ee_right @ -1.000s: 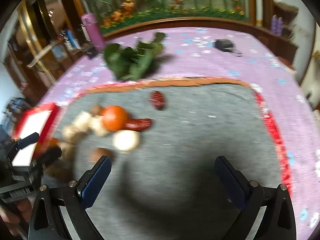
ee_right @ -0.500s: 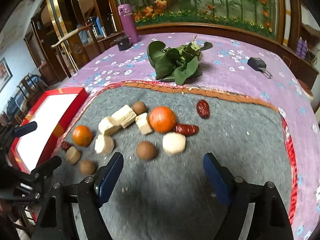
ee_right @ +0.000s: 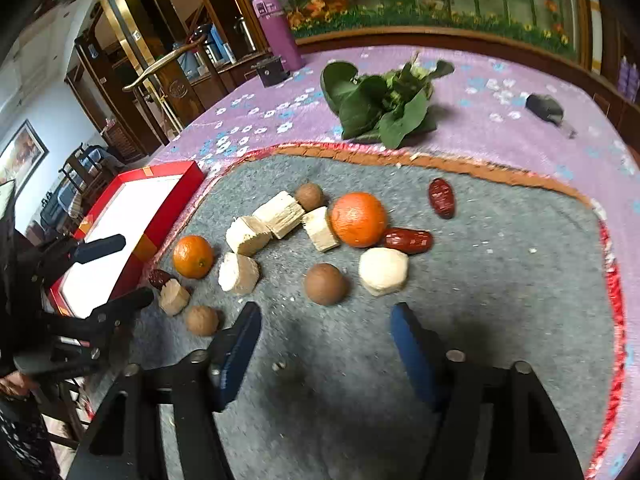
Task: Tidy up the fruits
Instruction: 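Grasp a brown round nut with the left gripper while the right grasps another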
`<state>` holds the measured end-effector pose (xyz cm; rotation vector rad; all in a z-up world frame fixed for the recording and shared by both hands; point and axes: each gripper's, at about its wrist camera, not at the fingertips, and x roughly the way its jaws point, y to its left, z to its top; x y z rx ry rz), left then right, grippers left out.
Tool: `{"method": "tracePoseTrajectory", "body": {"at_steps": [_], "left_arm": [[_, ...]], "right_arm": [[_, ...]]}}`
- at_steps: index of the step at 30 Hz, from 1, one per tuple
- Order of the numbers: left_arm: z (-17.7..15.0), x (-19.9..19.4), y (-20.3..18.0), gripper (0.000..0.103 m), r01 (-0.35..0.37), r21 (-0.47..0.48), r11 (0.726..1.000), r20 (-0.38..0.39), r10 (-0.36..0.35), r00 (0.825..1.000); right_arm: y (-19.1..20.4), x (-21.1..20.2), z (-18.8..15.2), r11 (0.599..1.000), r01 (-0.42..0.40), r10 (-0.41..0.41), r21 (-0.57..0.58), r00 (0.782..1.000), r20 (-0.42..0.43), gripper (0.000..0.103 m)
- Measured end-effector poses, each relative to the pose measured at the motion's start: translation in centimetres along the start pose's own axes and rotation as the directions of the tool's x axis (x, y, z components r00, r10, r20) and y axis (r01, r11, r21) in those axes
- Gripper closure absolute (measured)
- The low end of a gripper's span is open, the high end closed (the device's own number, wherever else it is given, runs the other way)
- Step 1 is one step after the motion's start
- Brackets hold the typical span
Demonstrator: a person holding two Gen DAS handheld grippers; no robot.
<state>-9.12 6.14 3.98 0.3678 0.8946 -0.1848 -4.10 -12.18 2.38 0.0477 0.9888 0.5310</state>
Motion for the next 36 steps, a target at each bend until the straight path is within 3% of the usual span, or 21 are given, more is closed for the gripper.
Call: {"method": "tracePoseTrajectory", "body": {"at_steps": [8, 11, 15, 16, 23, 26, 28, 30, 33, 36], "left_arm": [[0.2, -0.7, -2.0, 0.042, 0.160, 0.055, 0.986, 0.020, -0.162, 0.987], [0.6, -0.9, -2.9, 0.043, 0.230, 0.047, 0.972, 0.020, -0.231, 0.973], [1.0, -1.6, -3.9, 0.043, 0.271, 0.060, 0.961, 0.030, -0.273, 0.962], [1.1, -1.6, -4.1, 0.043, 0.286, 0.057, 0.956, 0.029, -0.288, 0.957], [2.0, -0.1, -5.6, 0.058, 0.334, 0.081, 0.939, -0.027, -0.333, 0.943], [2.2, 0.9, -5.7, 0.058, 0.323, 0.097, 0.941, -0.049, -0.320, 0.946], [2.5, 1.6, -5.4, 0.059, 0.342, 0.082, 0.936, -0.062, -0.338, 0.939], [2.7, 2.0, -5.1, 0.068, 0.363, 0.077, 0.929, -0.069, -0.358, 0.931], [2.6, 2.7, -5.2, 0.069, 0.394, 0.077, 0.916, -0.089, -0.388, 0.918], [2.3, 3.0, -5.3, 0.069, 0.396, 0.086, 0.914, -0.096, -0.388, 0.916]], "right_arm": [[0.7, 2.0, 0.9, 0.998, 0.055, -0.055, -0.003, 0.998, -0.008, 0.043], [0.7, 2.0, 0.7, 0.998, 0.066, -0.066, 0.001, 0.998, 0.011, 0.052], [0.3, 1.8, 0.3, 0.998, 0.065, -0.064, -0.007, 0.997, 0.030, 0.078], [0.0, 1.7, 0.2, 0.999, 0.049, -0.048, -0.007, 0.998, 0.031, 0.079], [-0.8, 1.5, -0.1, 0.999, -0.035, 0.035, 0.000, 0.999, 0.017, 0.080], [-0.8, 1.5, -0.2, 0.999, -0.043, 0.043, -0.006, 0.999, 0.015, 0.080], [-0.7, 1.6, -0.2, 0.999, -0.046, 0.047, -0.006, 0.999, 0.012, 0.080], [-0.8, 1.7, -0.1, 0.999, -0.049, 0.049, -0.002, 0.999, 0.010, 0.080], [-1.0, 1.7, 0.1, 0.998, -0.058, 0.058, 0.014, 0.998, 0.004, 0.079], [-0.9, 1.7, 0.1, 0.998, -0.064, 0.064, 0.016, 0.998, 0.004, 0.075]]}}
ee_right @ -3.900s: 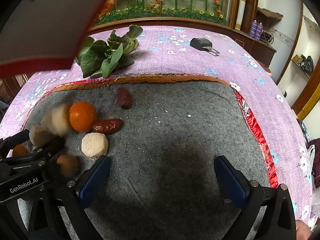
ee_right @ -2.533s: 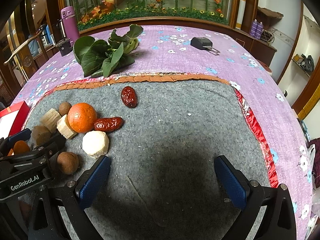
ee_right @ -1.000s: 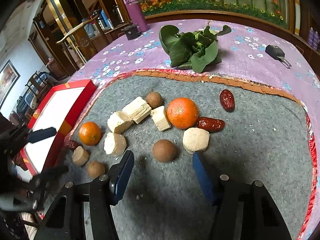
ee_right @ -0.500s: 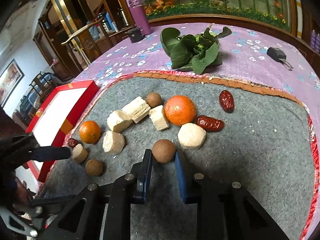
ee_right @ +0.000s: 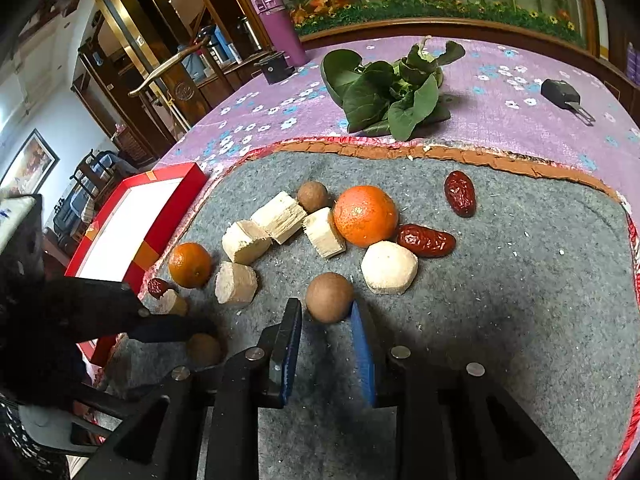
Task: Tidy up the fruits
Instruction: 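Grasp a brown round nut with the left gripper while the right grasps another, then carry both brown nuts over the white tray and open both grippers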
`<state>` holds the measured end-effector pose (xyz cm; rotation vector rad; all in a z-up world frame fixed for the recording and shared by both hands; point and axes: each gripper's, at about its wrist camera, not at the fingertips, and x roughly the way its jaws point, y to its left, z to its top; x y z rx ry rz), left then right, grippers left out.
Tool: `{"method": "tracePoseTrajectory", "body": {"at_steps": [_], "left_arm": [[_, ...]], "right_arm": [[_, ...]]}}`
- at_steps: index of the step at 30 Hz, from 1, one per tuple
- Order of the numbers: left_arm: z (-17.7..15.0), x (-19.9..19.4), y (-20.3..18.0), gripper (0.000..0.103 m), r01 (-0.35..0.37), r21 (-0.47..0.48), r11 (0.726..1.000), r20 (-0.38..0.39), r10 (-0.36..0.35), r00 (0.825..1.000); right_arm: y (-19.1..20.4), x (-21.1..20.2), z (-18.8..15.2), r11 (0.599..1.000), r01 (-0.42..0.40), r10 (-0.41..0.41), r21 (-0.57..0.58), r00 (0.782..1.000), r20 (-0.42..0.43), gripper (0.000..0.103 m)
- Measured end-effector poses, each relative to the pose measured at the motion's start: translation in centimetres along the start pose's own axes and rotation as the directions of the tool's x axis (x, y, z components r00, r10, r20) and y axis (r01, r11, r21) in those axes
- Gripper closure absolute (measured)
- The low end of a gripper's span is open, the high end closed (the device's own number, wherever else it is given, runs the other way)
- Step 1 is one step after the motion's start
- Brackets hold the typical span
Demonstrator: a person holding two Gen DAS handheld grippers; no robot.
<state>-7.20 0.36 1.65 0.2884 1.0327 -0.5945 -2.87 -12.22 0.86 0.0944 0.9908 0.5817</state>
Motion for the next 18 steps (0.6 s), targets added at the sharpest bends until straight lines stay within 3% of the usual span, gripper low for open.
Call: {"method": "tracePoseTrajectory", "body": {"at_steps": [3, 6, 10, 18], "left_arm": [[-0.1, -0.2, 0.4, 0.069, 0.006, -0.020, 1.000, 0.006, -0.006, 1.000], [-0.1, -0.2, 0.3, 0.071, 0.004, -0.028, 1.000, 0.015, -0.003, 1.000], [0.0, 0.0, 0.2, 0.081, 0.000, -0.032, 0.999, 0.027, 0.000, 1.000], [-1.4, -2.4, 0.5, 0.081, -0.003, -0.088, 0.996, 0.115, 0.014, 0.993]], "right_arm": [[0.2, 0.1, 0.1, 1.000, -0.015, 0.015, 0.002, 1.000, -0.003, 0.066], [0.2, 0.1, 0.1, 1.000, -0.018, 0.018, 0.016, 1.000, 0.013, 0.066], [0.0, 0.1, 0.1, 1.000, -0.001, 0.000, 0.025, 1.000, 0.029, 0.081], [0.5, -0.7, -0.2, 1.000, -0.021, 0.020, 0.004, 0.997, 0.073, 0.081]]}}
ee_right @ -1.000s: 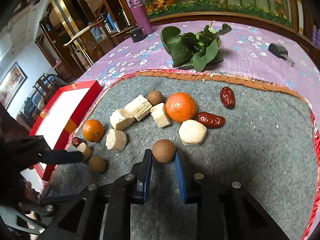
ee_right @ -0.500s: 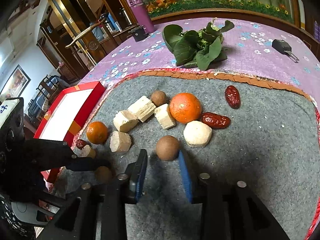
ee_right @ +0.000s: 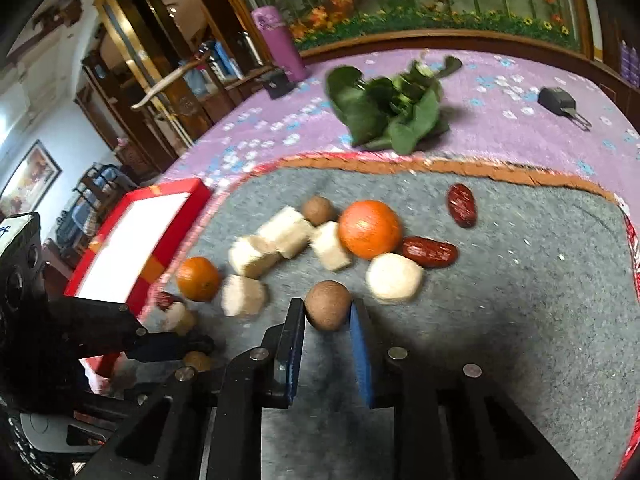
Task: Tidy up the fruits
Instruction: 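Carry both brown nuts over the white tray and open both grippers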
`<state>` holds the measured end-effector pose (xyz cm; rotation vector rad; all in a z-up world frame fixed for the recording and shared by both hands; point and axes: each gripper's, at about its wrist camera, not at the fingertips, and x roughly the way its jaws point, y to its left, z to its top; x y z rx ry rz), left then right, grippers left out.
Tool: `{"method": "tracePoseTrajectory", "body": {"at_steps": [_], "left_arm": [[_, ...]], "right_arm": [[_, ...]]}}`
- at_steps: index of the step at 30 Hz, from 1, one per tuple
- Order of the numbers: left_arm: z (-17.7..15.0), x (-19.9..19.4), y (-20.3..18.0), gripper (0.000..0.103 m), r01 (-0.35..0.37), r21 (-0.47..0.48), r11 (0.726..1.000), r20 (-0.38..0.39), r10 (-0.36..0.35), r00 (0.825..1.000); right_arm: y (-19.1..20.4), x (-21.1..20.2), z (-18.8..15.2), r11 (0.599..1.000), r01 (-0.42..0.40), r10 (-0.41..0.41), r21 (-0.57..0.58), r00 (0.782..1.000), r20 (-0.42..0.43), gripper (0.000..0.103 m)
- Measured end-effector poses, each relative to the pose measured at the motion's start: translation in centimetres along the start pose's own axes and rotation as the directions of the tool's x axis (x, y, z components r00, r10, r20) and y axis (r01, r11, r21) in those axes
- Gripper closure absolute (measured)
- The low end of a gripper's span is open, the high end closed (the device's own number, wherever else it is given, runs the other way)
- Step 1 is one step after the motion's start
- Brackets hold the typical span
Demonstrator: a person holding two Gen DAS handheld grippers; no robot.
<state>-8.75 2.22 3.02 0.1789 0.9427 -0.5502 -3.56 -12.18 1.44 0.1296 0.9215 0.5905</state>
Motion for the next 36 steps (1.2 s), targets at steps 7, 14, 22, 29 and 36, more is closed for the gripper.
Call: {"method": "tracePoseTrajectory", "body": {"at_steps": [7, 14, 22, 29, 36], "left_arm": [[-3.3, -6.8, 3.0, 0.081, -0.127, -0.107, 0.986, 0.117, 0.139, 0.983], [-8.7, -10.2, 10.3, 0.081, -0.287, -0.312, 0.906, 0.067, 0.322, 0.944], [-12.6, -10.2, 13.6, 0.081, -0.293, -0.401, 0.868, 0.025, 0.331, 0.943], [-13.3, -10.4, 14.2, 0.080, -0.346, -0.429, 0.834, -0.013, 0.378, 0.926], [-12.9, -12.0, 14.1, 0.059, -0.398, -0.480, 0.782, -0.025, 0.441, 0.897]], "right_arm": [[6.6, -1.2, 0.3, 0.981, -0.145, 0.152, -0.126, 0.987, 0.050, 0.081], [16.2, 3.2, 1.3, 0.935, -0.255, 0.252, -0.248, 0.967, -0.043, 0.081], [22.8, 8.4, -0.1, 0.905, -0.286, 0.249, -0.314, 0.956, -0.154, 0.081], [23.8, 9.9, -0.7, 0.911, -0.277, 0.214, -0.305, 0.951, -0.223, 0.081], [22.1, 7.7, 0.2, 0.915, -0.319, 0.276, -0.248, 0.941, -0.195, 0.071]]}}
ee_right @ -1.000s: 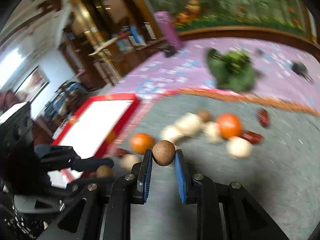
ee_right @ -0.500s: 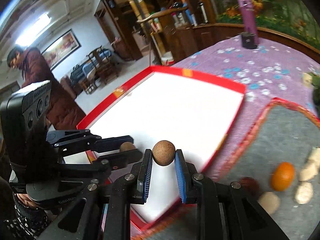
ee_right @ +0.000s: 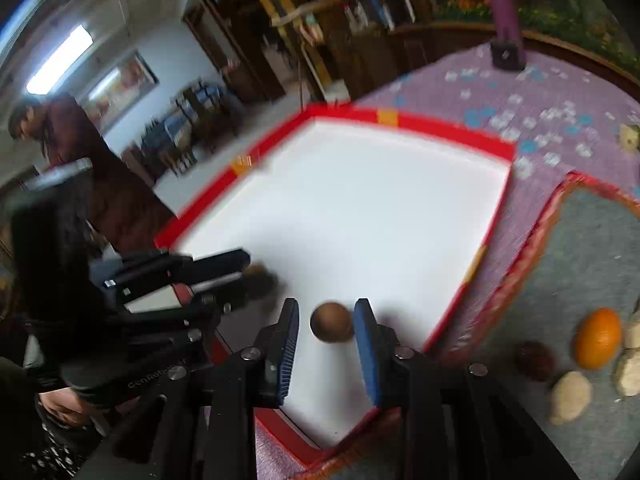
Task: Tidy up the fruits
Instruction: 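Carry both brown nuts over the white tray and open both grippers, then grasp a beige round cake with the left gripper while the right grasps another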
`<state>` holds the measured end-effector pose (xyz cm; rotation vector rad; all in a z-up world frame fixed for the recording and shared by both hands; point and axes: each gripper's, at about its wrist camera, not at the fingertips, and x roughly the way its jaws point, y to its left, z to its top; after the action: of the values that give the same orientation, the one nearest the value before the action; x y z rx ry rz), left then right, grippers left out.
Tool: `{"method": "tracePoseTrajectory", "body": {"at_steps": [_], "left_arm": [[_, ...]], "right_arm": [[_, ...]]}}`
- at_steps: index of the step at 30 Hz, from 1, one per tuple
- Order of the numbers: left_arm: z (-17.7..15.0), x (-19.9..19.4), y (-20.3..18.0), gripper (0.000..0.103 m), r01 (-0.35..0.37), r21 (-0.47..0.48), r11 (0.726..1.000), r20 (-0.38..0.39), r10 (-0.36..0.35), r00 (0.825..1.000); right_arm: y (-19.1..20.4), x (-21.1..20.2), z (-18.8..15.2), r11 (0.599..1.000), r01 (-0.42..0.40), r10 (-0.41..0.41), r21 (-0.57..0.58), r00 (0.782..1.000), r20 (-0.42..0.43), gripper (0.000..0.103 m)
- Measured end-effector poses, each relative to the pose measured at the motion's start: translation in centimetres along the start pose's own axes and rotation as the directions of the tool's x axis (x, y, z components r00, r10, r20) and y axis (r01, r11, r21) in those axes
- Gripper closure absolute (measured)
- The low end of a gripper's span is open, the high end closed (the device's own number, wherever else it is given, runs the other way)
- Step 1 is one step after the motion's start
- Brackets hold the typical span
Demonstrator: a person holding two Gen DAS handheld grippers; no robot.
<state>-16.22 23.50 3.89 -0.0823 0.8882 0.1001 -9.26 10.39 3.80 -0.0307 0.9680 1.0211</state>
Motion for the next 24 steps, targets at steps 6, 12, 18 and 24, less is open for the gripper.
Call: {"method": "tracePoseTrajectory", "body": {"at_steps": [6, 12, 18, 24], "left_arm": [[0.8, -3.0, -4.3, 0.044, 0.102, 0.107, 0.989, 0.097, -0.113, 0.989], [1.0, -2.3, -11.9, 0.044, 0.127, 0.316, 0.940, 0.068, -0.156, 0.985], [1.3, 0.3, -16.5, 0.044, 0.122, 0.457, 0.881, -0.001, -0.137, 0.991], [1.5, 0.8, -18.1, 0.044, 0.234, 0.479, 0.846, -0.073, -0.228, 0.971]], "right_arm": [[-4.5, -7.3, -1.1, 0.996, 0.048, -0.059, 0.071, 0.985, 0.163, 0.066], [-10.7, -12.5, -3.8, 0.975, 0.140, -0.172, 0.170, 0.967, 0.187, 0.063], [-13.3, -12.2, -5.6, 0.963, 0.183, -0.205, 0.199, 0.974, 0.097, 0.062], [-14.3, -10.0, -5.3, 0.950, 0.241, -0.253, 0.198, 0.967, 0.037, 0.062]]}}
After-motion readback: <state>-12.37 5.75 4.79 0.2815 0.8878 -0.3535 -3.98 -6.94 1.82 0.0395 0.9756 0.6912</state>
